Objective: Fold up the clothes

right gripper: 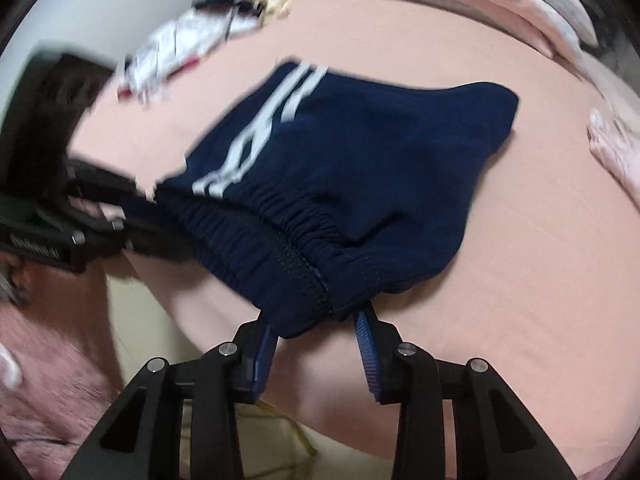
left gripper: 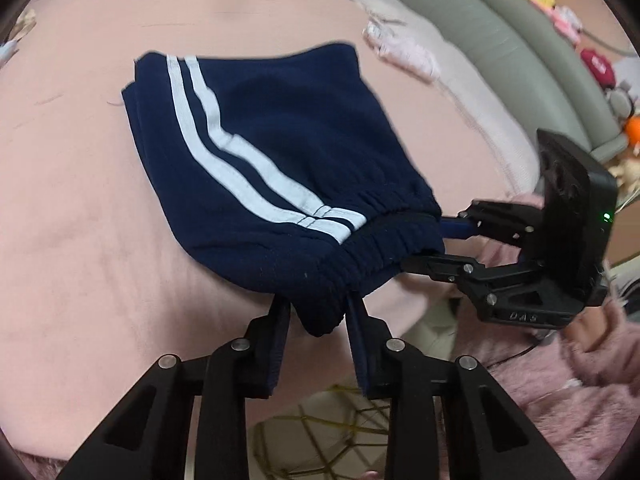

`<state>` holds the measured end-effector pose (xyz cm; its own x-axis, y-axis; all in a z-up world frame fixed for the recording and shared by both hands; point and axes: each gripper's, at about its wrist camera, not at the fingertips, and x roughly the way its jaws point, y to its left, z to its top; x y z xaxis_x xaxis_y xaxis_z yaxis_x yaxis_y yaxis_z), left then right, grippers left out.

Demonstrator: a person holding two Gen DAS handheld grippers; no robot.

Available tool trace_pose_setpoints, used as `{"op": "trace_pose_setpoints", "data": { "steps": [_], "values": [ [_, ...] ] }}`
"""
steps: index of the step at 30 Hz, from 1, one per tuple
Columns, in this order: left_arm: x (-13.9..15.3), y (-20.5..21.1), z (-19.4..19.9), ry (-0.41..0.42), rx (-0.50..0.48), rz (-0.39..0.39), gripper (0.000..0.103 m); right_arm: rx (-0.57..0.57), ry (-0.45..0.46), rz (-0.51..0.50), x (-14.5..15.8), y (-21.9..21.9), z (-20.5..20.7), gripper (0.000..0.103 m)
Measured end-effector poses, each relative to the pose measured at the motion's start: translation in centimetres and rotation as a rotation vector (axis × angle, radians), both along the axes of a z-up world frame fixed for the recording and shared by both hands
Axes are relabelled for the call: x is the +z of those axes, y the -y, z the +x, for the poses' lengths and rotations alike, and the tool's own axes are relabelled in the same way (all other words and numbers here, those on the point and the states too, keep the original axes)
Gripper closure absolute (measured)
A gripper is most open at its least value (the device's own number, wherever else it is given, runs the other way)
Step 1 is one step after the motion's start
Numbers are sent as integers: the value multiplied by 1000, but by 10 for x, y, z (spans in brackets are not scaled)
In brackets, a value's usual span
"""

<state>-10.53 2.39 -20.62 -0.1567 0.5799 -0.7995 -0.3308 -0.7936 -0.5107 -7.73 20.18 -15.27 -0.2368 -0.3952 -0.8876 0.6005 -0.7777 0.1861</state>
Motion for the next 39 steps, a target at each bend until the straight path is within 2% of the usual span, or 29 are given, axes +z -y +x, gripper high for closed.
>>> {"op": "trace_pose_setpoints", "data": {
  "steps": [3,9,16,18,20,22,23,25,26,27,29,31,32,33,34,35,36,39],
  "values": [
    [11,9,-9,14,42,66,77,-46,7,-100,15,-12,-1,68],
    [33,23,-42,2,112,178,77,-69,-11,-218,35,-4,-17,68],
    [35,40,-99,-24,204,219,77,-128,-32,-273,39,-18,-60,67],
    [28,43,-113,-36,267,201,77,-147,-24,-279,36,-27,-68,67],
    [21,49,-125,-63,337,146,77,-165,-15,-285,33,-36,-76,67],
    [22,44,-128,-128,404,104,77,-184,-7,-290,30,-46,-84,67],
    [27,49,-118,-170,395,127,76,-193,-3,-293,28,-51,-88,67],
    [30,47,-104,-225,354,149,58,-211,6,-299,25,-60,-96,66],
    [30,45,-97,-242,323,129,44,-221,10,-302,23,-65,-100,59],
    [28,37,-92,-264,290,104,43,-230,14,-305,22,-70,-104,51],
    [22,34,-85,-269,249,66,43,-238,19,-302,18,-75,-110,50],
    [15,32,-79,-259,222,14,43,-190,4,-252,13,-61,-107,50],
    [8,26,-81,-253,215,-25,46,-165,-4,-226,10,-54,-105,50],
    [2,18,-84,-246,208,-60,67,-141,-11,-201,8,-46,-104,50],
    [-2,4,-92,-240,202,-77,74,-117,-19,-176,5,-39,-102,51],
    [-3,3,-91,-243,201,-96,80,-92,-27,-151,2,-32,-100,63],
    [-3,3,-89,-249,200,-114,86,-68,-34,-125,0,-25,-99,84],
    [17,6,-80,-340,213,-136,92,-8,-60,-62,-6,-5,-96,88]
  ]
}}
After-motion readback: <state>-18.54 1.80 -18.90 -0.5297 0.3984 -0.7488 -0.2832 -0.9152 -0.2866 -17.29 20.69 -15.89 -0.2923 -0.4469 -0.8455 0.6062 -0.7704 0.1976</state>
